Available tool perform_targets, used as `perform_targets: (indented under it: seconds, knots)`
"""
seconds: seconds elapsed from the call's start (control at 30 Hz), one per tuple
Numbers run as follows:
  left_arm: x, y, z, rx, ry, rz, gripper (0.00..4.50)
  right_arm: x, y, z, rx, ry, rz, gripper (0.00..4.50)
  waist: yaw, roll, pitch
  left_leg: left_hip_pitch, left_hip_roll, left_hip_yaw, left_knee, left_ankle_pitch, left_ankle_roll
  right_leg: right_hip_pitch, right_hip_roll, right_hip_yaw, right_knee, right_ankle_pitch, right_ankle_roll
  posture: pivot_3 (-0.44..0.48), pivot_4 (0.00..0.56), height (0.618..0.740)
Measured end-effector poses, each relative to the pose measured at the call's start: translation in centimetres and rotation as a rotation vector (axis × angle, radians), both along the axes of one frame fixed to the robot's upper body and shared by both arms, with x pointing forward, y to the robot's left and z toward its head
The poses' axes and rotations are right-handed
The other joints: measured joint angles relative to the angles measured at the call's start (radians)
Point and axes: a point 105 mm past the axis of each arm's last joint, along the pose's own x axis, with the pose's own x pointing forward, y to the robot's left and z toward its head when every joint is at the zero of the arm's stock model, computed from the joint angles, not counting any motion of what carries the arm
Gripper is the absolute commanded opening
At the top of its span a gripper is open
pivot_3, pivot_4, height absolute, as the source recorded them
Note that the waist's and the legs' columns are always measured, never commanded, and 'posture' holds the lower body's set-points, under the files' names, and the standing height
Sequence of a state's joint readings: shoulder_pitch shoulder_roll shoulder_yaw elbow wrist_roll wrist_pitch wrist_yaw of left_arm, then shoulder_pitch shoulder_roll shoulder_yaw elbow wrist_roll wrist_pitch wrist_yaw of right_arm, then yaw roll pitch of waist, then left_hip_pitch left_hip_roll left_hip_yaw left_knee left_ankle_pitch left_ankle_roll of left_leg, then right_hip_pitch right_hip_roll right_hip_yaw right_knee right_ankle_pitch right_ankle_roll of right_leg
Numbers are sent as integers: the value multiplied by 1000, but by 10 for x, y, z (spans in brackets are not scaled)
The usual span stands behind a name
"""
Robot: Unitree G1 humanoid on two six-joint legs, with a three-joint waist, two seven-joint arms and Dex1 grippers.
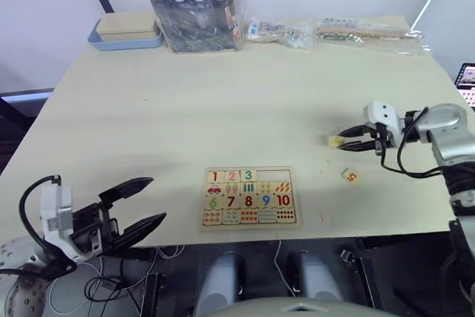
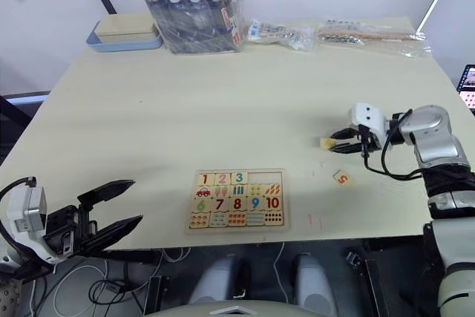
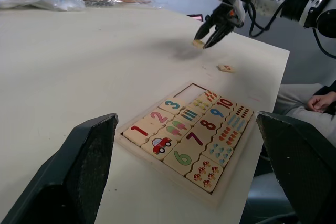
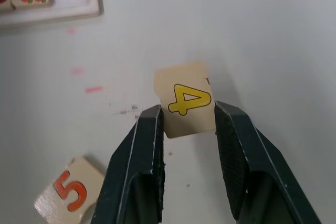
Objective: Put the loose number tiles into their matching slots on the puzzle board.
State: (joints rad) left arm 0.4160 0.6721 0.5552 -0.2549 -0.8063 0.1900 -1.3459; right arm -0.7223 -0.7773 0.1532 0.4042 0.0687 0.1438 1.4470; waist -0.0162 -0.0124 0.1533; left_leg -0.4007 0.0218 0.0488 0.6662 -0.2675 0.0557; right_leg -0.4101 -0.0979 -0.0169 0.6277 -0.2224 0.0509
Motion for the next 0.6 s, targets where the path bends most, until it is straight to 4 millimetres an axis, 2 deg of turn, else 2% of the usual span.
perform_targets:
  seconds: [0.07,0.23,0.33,0.43,0.6]
  knots:
    - [0,1,-1,-1,2,1,4500,-9,21,23,-53,-18,22,844,0,0,-1,0,0,0,0,-2,-2,-1,-6,-11,0,0,0,0,150,740]
    - [1,4,-2,7,-10,8,4500,-39,59,40,-143,90,76,844,2,0,0,-2,1,-1,0,-3,-4,-2,-12,-25,-1,0,-1,0,150,740]
    - [0,4,-2,6,-9,7,4500,-53,71,42,-213,131,84,844,3,0,-1,-4,1,-2,1,-3,-4,-3,-13,-27,-2,0,-1,0,150,740]
    - [-1,4,-3,1,-4,4,4500,-58,86,40,-265,126,84,844,1,0,-1,-6,1,-2,2,-3,-4,-4,-13,-31,-2,0,-1,0,150,740]
    - [-2,4,-2,-8,-7,-8,4500,-66,120,29,-280,141,100,844,-1,0,-1,-9,1,-4,3,-3,-4,-7,-13,-38,-1,1,-1,0,150,740]
